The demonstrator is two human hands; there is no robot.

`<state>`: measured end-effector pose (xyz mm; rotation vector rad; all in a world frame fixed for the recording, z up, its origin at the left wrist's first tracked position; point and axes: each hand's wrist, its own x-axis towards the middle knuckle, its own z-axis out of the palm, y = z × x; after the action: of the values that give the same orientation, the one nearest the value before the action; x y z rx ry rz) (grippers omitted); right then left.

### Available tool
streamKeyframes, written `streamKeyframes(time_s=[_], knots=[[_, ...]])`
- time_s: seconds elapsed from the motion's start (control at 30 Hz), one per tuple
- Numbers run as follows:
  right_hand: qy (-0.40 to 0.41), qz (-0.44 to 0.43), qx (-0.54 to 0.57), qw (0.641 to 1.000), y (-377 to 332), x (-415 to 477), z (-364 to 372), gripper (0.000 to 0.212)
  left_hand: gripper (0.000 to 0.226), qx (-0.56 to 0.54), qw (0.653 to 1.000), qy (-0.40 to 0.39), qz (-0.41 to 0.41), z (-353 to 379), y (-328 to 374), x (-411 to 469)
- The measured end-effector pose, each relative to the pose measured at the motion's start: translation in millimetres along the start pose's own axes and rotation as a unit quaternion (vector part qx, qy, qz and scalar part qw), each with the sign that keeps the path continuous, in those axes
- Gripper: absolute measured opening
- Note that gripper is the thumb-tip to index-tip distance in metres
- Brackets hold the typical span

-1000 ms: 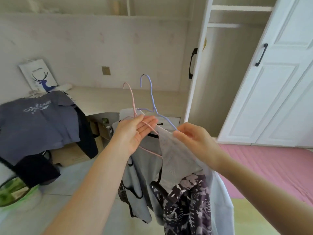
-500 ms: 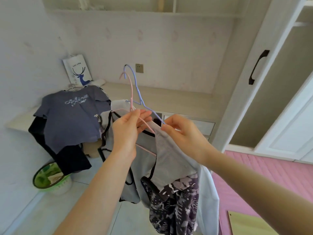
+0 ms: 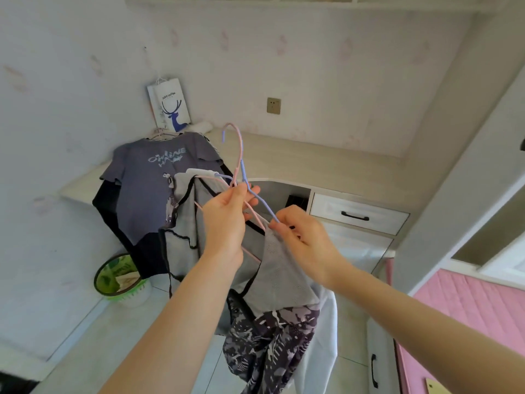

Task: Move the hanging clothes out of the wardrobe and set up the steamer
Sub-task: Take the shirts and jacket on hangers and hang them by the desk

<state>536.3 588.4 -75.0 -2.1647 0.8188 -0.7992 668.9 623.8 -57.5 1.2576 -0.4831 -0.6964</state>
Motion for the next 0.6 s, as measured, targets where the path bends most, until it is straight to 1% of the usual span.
streamKeyframes(time_s=[0.07,0.1,0.2,0.27,0.4,0.53,0.6], knots=[[-0.045,0.045,-0.047,0.997,1.2,13.6,7.5,0.021,0.022,0.007,1.000,0.026,-0.001,-0.4,-10.2,10.0],[-0.065,0.071,-0.053,0.994,2.7,21.1,11.8,0.023,0.022,0.010,0.999,0.037,-0.001,-0.2,-15.8,15.1],[-0.085,0.145,-0.007,0.986,12.6,42.7,27.2,0.029,0.022,0.014,0.998,0.061,-0.012,1.1,-29.8,33.5],[-0.075,0.164,0.022,0.983,22.0,57.3,36.7,0.028,0.021,0.010,0.997,0.076,-0.018,2.5,-35.1,50.3],[-0.051,0.155,0.048,0.985,40.2,91.3,43.4,0.027,0.020,0.002,0.995,0.091,-0.039,8.4,-38.8,91.4],[-0.050,0.105,0.023,0.993,63.4,130.2,45.7,0.027,0.015,-0.050,0.990,0.101,-0.089,18.3,-40.9,132.3],[-0.057,0.073,-0.007,0.996,76.6,148.5,46.5,0.026,0.016,-0.058,0.988,0.111,-0.096,22.5,-43.8,149.7]])
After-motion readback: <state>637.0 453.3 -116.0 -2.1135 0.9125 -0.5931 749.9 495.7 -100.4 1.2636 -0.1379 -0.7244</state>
